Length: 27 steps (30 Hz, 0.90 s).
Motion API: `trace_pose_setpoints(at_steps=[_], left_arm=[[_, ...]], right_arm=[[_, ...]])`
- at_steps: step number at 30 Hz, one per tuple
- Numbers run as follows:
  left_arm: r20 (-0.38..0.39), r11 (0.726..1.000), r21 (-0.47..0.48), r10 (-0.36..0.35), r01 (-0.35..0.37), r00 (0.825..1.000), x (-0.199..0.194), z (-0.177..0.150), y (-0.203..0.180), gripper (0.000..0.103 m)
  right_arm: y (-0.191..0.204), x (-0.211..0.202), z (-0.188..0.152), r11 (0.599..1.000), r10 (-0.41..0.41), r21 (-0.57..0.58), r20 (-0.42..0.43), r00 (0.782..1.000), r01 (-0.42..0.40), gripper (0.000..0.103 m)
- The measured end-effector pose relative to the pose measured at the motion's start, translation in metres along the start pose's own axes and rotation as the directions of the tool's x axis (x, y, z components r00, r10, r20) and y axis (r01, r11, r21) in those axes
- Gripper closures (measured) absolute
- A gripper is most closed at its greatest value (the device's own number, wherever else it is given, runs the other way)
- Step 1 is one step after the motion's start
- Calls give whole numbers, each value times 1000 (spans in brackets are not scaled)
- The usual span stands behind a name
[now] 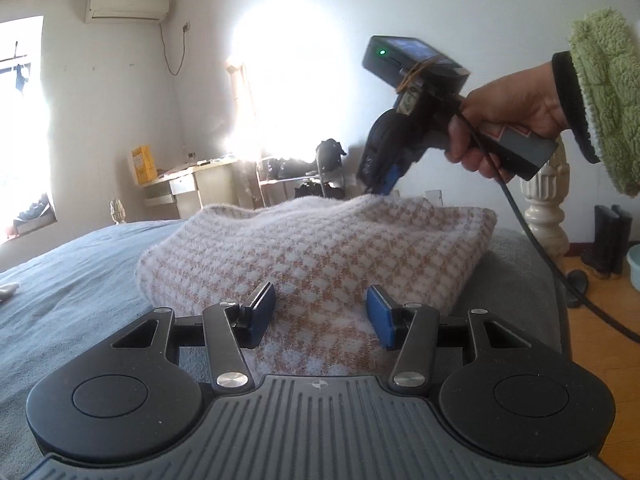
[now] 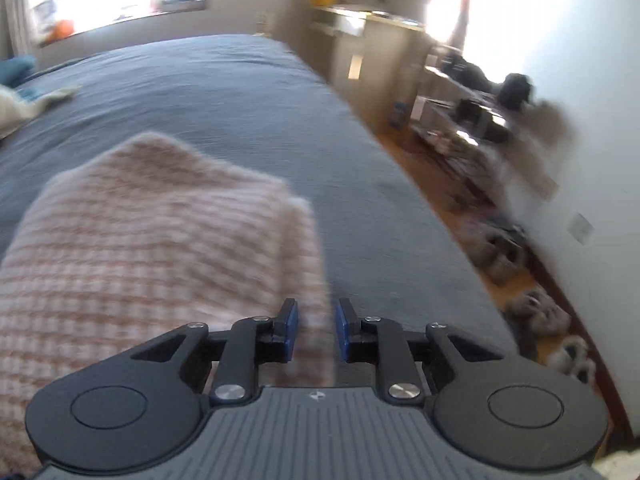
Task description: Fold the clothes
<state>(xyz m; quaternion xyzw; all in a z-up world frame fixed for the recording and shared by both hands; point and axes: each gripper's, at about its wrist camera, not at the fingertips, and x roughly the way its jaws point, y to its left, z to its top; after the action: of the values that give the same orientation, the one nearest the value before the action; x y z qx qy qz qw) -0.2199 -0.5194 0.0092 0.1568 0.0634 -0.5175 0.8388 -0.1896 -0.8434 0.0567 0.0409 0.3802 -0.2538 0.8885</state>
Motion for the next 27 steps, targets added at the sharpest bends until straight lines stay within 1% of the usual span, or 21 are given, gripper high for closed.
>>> trace_pose_setpoints(at_steps=[1, 3, 4, 5, 6, 8, 9, 10, 11, 13, 14, 15, 16, 17, 21, 23, 24, 25, 26, 27], left_arm=[[-3, 1000, -6, -6, 6, 1000, 1, 1, 1, 52], [-15, 1000, -13, -15, 15, 1000, 1, 5, 3, 51], [-24, 1000, -14, -17, 17, 1000, 0, 7, 3, 51], [-36, 1000, -14, -17, 16, 999, 0, 10, 3, 50], [-55, 1000, -16, -14, 14, 998, 1, 14, 3, 48], [-100, 1000, -24, -7, 5, 995, 3, 22, 4, 45], [-122, 999, -35, -6, 2, 993, 4, 27, 5, 45], [-142, 999, -47, -8, 1, 990, 3, 31, 7, 45], [-159, 998, -64, -10, 0, 987, 3, 36, 9, 45], [-193, 996, -87, -11, -6, 981, 3, 44, 11, 44], [-211, 996, -85, -8, -10, 977, 3, 47, 11, 44], [-224, 997, -80, -2, -17, 975, 4, 50, 11, 44], [-235, 997, -73, 5, -23, 972, 4, 52, 11, 44], [-242, 997, -69, 12, -29, 970, 4, 54, 10, 43], [-282, 995, -85, 16, -42, 959, 7, 53, 11, 43], [-300, 994, -101, 14, -46, 954, 9, 49, 13, 43], [-301, 993, -104, 16, -50, 953, 8, 48, 12, 43], [-298, 994, -99, 19, -51, 954, 8, 48, 12, 42], [-297, 994, -94, 21, -52, 955, 8, 48, 11, 42], [-297, 994, -92, 23, -53, 955, 9, 48, 10, 42]], right_arm=[[-6, -12, -1, 999, -35, 32, 27, 999, 34, 80], [-5, -46, -8, 999, 32, 24, 121, 992, -35, 80], [2, -61, -15, 994, 108, 0, 150, 983, -109, 80], [9, -75, -21, 983, 181, -26, 173, 968, -179, 80], [17, -82, -29, 973, 232, -53, 166, 958, -226, 80], [29, -80, -50, 965, 253, -98, 105, 962, -243, 80], [34, -78, -61, 962, 254, -118, 69, 965, -245, 80], [35, -68, -75, 975, 190, -117, 1, 982, -189, 80], [29, -65, -86, 985, 136, -99, -27, 990, -138, 81], [16, -77, -97, 995, 103, -3, 7, 995, -103, 84], [14, -87, -96, 993, 102, 64, 35, 994, -104, 84], [20, -97, -95, 993, 95, 62, 68, 993, -99, 83], [25, -107, -95, 993, 94, 59, 102, 990, -100, 78], [31, -114, -95, 989, 132, 45, 139, 981, -139, 78], [41, -109, -113, 984, 171, 46, 61, 983, -174, 78], [30, -111, -124, 986, 114, 117, 60, 992, -120, 78], [25, -113, -129, 983, 90, 152, 60, 994, -98, 78], [24, -121, -130, 975, 104, 186, 87, 991, -119, 78], [26, -129, -130, 972, 119, 191, 113, 986, -139, 78], [30, -135, -127, 974, 132, 167, 139, 981, -155, 78]])
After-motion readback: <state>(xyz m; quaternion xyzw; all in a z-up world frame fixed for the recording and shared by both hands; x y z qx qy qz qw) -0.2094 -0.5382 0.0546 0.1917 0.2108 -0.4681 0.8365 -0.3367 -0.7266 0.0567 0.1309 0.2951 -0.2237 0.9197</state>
